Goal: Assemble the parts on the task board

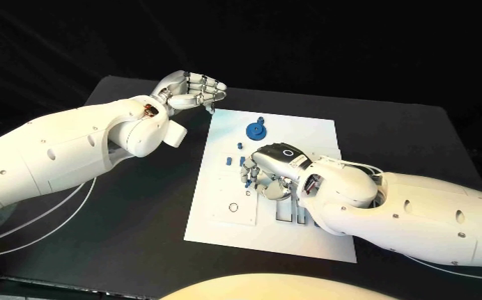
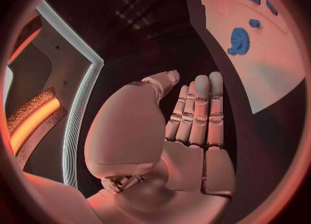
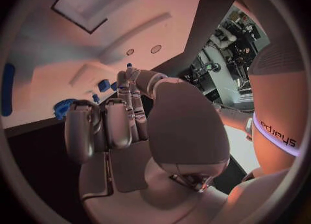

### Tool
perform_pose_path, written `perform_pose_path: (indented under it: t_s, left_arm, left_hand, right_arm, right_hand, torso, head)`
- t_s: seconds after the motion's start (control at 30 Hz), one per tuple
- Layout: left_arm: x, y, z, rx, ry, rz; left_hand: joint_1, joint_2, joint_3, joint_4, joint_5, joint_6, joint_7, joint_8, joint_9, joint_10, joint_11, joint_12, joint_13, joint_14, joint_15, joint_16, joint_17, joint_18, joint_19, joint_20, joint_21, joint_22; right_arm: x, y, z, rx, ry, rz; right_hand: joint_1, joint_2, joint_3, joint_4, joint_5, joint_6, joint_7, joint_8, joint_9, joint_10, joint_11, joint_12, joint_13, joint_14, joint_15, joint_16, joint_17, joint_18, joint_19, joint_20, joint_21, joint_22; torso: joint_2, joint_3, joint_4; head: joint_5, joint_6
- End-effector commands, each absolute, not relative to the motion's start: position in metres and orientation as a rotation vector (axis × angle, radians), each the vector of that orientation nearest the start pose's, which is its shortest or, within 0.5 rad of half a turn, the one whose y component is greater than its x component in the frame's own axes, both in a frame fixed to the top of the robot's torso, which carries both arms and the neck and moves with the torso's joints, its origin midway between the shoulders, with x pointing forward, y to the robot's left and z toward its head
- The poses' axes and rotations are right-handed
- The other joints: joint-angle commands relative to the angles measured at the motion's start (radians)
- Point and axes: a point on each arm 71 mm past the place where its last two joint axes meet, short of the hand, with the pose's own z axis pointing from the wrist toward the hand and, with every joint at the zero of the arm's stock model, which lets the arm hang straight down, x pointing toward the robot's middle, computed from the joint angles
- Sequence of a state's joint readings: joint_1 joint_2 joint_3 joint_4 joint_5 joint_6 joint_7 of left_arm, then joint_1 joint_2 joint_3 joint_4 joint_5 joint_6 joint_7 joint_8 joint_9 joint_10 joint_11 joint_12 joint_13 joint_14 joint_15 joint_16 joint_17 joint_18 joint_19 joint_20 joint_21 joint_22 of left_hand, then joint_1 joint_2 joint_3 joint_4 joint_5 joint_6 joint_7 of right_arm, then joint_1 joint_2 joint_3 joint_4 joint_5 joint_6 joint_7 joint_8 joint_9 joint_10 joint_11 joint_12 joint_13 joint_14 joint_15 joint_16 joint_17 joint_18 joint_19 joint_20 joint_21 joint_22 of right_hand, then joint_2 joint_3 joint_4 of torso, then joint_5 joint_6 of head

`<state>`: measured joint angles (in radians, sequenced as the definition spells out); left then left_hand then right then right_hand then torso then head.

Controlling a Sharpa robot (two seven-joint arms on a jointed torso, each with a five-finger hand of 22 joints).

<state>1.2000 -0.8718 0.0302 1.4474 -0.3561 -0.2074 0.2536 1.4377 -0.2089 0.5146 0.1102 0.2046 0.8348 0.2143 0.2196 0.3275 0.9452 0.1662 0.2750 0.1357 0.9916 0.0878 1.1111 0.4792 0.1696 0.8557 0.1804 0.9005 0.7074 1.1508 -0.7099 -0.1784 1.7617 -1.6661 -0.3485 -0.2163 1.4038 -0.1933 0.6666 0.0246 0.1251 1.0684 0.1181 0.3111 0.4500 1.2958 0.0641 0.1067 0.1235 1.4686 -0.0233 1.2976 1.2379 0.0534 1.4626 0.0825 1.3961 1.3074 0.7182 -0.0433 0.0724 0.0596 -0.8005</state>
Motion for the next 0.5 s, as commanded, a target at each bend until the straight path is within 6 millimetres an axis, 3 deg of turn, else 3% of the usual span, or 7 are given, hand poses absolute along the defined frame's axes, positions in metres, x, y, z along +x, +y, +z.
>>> perform_pose_path:
  t_s: [0.03,0.5]
  left_arm:
    - [0.5066,0.2341,-0.1606,-0.782,1.576,-1.413]
    - [0.5069,0.2349,-0.1605,-0.779,1.572,-1.409]
  left_hand:
    - [0.007,0.001,0.001,-0.006,0.003,-0.004,0.024,-0.004,0.000,-0.009,0.002,0.006,-0.001,-0.006,0.000,0.000,-0.001,0.013,-0.004,0.000,-0.006,0.000]
    - [0.008,0.001,0.001,-0.007,0.003,-0.004,0.024,-0.004,0.000,-0.010,0.002,0.007,-0.001,-0.006,0.000,0.001,-0.001,0.013,-0.004,0.001,-0.005,0.000]
  right_arm:
    - [0.3833,-0.0747,-0.2264,-0.519,1.688,0.833]
    - [0.3812,-0.0759,-0.2297,-0.529,1.698,0.814]
  right_hand:
    - [-0.002,0.005,-0.001,-0.005,0.005,0.002,0.004,0.003,0.001,0.016,-0.015,-0.001,0.001,0.044,-0.004,0.006,-0.001,-0.010,0.006,-0.004,0.001,0.158]
    - [-0.003,0.005,-0.001,-0.005,0.005,0.002,0.005,0.003,0.001,0.016,-0.015,-0.002,0.001,0.043,-0.004,0.006,-0.001,-0.010,0.005,-0.004,0.000,0.158]
  torso:
    - [0.000,0.0003,0.0004]
    - [0.000,-0.0009,0.0010]
  head:
    - [0.001,-0.004]
    - [0.000,-0.005]
